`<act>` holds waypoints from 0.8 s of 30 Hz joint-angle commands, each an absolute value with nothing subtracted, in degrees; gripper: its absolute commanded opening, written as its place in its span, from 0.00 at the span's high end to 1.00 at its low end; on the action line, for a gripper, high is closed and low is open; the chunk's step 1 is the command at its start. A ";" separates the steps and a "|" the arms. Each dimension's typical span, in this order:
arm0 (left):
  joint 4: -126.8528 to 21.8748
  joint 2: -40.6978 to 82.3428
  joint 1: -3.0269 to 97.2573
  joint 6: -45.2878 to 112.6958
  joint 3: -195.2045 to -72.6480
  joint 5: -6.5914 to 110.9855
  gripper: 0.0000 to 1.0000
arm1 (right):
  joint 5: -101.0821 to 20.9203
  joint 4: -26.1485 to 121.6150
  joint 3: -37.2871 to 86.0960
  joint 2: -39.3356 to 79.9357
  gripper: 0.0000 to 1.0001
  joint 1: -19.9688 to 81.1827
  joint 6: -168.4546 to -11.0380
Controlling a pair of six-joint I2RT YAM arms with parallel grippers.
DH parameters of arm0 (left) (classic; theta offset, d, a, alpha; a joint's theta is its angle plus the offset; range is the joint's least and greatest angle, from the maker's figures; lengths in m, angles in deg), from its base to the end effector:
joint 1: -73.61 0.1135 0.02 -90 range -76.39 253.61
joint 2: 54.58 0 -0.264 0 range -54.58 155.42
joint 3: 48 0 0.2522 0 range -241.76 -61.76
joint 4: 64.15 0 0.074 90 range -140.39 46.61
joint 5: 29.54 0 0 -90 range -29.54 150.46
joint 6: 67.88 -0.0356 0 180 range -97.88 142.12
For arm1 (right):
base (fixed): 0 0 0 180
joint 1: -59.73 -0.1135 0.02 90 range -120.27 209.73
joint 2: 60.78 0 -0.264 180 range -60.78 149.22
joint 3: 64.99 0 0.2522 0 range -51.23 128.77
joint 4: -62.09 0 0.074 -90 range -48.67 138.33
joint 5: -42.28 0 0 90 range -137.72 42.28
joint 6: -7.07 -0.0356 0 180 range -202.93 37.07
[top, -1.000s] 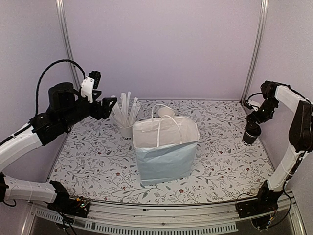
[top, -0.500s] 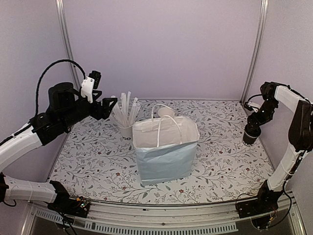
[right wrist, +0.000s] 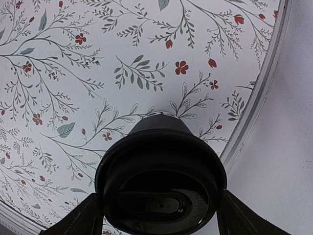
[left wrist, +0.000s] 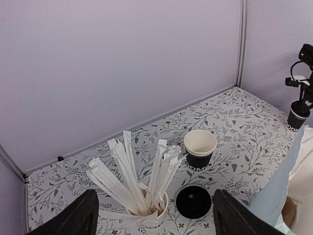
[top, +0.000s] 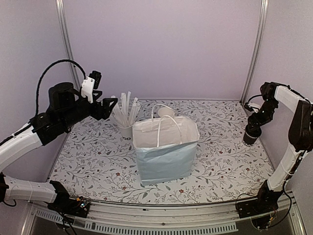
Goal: Pack the takeout coffee
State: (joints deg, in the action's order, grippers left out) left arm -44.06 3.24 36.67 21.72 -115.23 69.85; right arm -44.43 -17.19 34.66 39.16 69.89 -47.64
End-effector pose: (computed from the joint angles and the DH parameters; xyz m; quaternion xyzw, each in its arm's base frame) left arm 0.1917 -0.1369 0.3580 0.1961 0.7436 -0.1396 0.6238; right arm 0.3327 -0.0575 0.2645 -0.2191 0.9710 -0.0087 0.0948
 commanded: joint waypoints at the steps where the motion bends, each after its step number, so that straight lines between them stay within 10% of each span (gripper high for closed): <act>1: -44.54 3.68 37.49 22.03 -115.63 68.92 0.17 | -45.73 -16.52 33.76 39.95 0.18 70.01 -48.39; 24: -42.59 5.39 37.57 20.38 -117.35 62.43 0.18 | -42.12 -19.32 36.28 32.87 0.30 69.66 -49.26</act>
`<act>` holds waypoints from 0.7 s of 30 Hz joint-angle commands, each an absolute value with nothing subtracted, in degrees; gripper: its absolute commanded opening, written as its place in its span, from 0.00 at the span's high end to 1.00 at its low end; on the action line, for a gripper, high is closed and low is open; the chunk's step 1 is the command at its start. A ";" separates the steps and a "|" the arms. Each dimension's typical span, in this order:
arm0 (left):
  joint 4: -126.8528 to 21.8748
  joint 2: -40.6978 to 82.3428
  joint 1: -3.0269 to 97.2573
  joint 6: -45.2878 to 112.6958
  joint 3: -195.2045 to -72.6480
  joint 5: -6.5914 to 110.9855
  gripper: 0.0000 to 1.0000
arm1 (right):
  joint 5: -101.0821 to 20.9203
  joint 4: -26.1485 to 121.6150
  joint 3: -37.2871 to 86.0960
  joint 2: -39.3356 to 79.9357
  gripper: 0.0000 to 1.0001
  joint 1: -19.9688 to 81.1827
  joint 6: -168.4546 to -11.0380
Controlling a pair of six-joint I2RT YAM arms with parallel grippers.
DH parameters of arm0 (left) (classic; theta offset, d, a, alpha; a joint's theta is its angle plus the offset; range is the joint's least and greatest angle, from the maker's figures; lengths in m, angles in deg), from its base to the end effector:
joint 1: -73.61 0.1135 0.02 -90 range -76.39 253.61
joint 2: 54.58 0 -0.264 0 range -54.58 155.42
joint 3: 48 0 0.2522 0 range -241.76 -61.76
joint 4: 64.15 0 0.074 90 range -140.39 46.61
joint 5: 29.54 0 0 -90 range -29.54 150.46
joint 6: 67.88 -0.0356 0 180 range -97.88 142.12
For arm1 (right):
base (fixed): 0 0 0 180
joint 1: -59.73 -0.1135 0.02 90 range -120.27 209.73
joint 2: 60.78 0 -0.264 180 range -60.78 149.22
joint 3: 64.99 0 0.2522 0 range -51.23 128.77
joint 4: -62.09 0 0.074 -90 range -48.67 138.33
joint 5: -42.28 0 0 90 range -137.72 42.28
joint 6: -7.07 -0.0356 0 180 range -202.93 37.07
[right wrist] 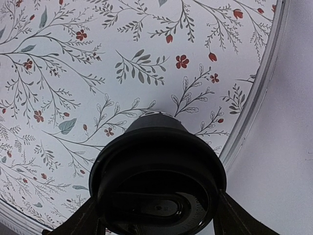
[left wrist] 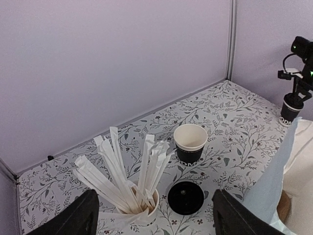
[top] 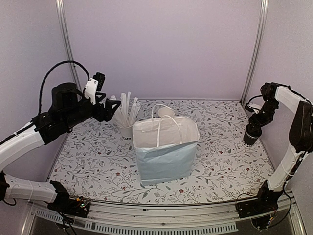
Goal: Pack the takeout coffee
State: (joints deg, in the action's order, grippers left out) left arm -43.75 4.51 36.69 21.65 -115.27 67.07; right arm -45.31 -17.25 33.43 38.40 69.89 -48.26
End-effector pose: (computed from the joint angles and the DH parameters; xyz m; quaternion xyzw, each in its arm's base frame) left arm 0.1951 -0.1414 0.3527 0.2148 0.7477 -0.1534 0.6094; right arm 0.3282 -0.0573 0.2628 -0.2132 0.9730 -0.0135 0.0877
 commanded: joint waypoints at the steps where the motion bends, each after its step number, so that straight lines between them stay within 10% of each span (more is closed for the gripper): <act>1: -42.10 5.36 37.52 19.70 -117.79 60.22 0.18 | -40.84 -19.61 36.76 32.00 0.30 69.14 -48.98; 8: -38.61 5.90 35.49 18.06 -121.46 40.40 0.18 | -29.78 -22.52 43.91 25.48 0.33 63.53 -46.61; 21: -24.44 20.19 32.09 17.27 -134.97 39.50 0.24 | -4.53 -27.93 63.70 24.17 0.34 44.24 -40.65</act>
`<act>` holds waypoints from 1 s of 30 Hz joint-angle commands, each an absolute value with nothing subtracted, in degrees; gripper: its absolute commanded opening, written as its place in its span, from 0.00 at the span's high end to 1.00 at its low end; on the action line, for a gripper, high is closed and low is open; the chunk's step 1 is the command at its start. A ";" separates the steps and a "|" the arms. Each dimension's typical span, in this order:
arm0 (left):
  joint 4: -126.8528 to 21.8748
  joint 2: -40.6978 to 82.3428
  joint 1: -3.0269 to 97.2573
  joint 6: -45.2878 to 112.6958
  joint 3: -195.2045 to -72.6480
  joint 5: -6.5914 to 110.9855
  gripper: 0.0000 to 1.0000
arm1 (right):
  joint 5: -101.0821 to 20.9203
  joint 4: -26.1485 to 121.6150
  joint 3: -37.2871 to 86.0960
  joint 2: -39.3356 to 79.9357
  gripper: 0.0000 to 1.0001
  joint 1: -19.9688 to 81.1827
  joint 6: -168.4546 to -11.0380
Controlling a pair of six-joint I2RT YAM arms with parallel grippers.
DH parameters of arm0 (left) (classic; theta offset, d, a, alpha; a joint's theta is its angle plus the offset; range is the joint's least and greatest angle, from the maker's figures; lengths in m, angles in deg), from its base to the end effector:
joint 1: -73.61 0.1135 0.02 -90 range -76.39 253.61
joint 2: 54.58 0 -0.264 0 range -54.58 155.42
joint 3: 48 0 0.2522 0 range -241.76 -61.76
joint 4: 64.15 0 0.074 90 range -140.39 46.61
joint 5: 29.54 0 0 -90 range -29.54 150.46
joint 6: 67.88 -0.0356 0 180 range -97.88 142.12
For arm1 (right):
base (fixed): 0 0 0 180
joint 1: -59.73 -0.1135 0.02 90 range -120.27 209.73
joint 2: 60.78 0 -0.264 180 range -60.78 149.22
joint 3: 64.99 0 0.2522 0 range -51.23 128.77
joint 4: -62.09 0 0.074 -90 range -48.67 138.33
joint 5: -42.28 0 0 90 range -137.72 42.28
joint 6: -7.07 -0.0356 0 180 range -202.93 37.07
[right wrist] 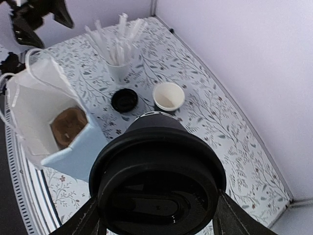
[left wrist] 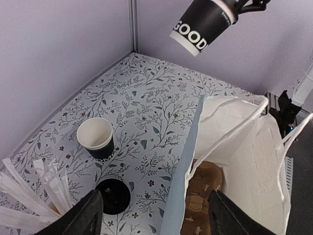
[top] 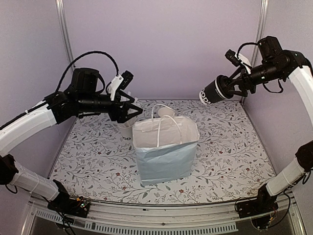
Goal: Pack the takeout coffee
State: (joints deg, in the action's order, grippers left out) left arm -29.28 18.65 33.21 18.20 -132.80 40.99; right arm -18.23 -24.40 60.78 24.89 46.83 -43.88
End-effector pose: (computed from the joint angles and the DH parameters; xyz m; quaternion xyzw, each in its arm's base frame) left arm 0.2129 -0.1968 0.3743 0.3966 0.7274 -0.3037 0.4704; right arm 0.2548 0.0763 0.4632 -0.4782 0.7658 0.1489 0.4034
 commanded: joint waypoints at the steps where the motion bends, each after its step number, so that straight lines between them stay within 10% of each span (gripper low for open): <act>1: -24.21 20.63 31.94 17.29 -135.35 39.37 0.24 | -2.73 -28.00 63.50 23.89 0.35 43.10 -39.59; 30: -25.82 20.45 31.07 24.39 -135.25 58.83 0.21 | -21.97 -25.16 58.15 26.61 0.37 14.55 -36.68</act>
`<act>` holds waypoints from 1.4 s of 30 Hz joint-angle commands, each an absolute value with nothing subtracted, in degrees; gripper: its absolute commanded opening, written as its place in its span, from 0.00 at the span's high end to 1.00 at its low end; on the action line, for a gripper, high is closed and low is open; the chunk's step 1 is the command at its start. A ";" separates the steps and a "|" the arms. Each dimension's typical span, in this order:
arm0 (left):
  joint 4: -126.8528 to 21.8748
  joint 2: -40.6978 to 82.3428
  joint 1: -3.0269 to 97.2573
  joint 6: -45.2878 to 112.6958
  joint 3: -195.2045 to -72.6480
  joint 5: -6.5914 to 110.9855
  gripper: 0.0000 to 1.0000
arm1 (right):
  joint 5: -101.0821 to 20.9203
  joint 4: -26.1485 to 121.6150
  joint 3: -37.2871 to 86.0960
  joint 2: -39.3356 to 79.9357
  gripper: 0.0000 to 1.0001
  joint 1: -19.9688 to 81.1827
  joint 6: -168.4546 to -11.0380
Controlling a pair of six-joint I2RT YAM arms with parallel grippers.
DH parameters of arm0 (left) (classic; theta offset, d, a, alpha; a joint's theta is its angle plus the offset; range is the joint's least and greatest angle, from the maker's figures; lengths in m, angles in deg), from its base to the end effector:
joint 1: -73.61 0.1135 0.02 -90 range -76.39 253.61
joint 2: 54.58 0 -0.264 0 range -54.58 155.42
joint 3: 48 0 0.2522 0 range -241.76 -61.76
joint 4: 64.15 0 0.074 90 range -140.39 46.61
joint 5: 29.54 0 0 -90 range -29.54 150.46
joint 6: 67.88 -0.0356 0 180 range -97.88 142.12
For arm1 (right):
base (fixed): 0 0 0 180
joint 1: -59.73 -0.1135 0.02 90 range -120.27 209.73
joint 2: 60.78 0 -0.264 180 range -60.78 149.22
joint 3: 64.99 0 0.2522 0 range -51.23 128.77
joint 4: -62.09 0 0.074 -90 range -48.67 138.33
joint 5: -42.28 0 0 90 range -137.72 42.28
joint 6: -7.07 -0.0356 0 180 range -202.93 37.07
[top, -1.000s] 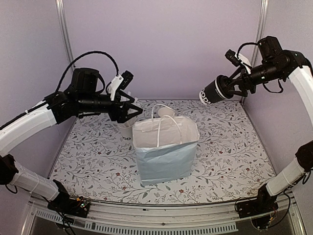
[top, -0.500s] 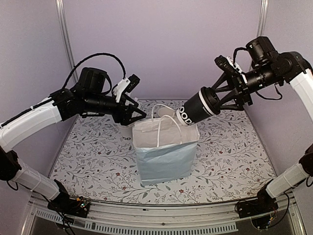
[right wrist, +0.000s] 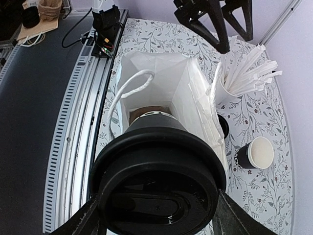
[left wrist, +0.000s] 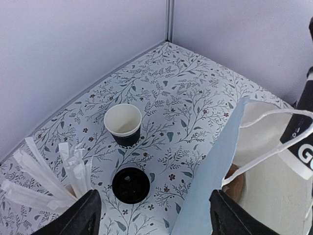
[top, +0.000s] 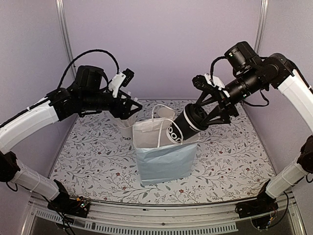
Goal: Pack the takeout coffee
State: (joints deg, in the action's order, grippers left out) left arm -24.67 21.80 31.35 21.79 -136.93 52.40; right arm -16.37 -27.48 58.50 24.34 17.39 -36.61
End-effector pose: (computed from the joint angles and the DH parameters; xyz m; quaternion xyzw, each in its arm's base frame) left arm 0.2197 -0.2064 0.3754 0.3430 0.7788 -0.2426 0.4658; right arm 0.1802 0.1893 0.4517 -0.6988 0.5869 0.2436 0.3285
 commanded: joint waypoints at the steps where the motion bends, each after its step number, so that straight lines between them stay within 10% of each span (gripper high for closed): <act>1: -25.95 20.47 31.07 24.86 -134.59 58.90 0.21 | -23.22 -24.47 58.19 26.98 0.37 13.76 -36.83; 25: -32.23 20.22 29.76 28.36 -125.44 42.27 0.29 | -35.13 -23.86 60.26 38.55 0.40 4.89 -38.12; 42: -30.98 31.11 31.42 22.30 -137.15 51.34 0.25 | -46.81 -21.11 48.04 28.75 0.43 -6.63 -33.65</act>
State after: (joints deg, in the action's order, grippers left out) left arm -29.41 25.86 30.94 23.82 -135.25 50.72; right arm -43.65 -21.80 50.28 31.71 -4.51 -35.27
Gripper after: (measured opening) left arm 0.755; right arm 0.698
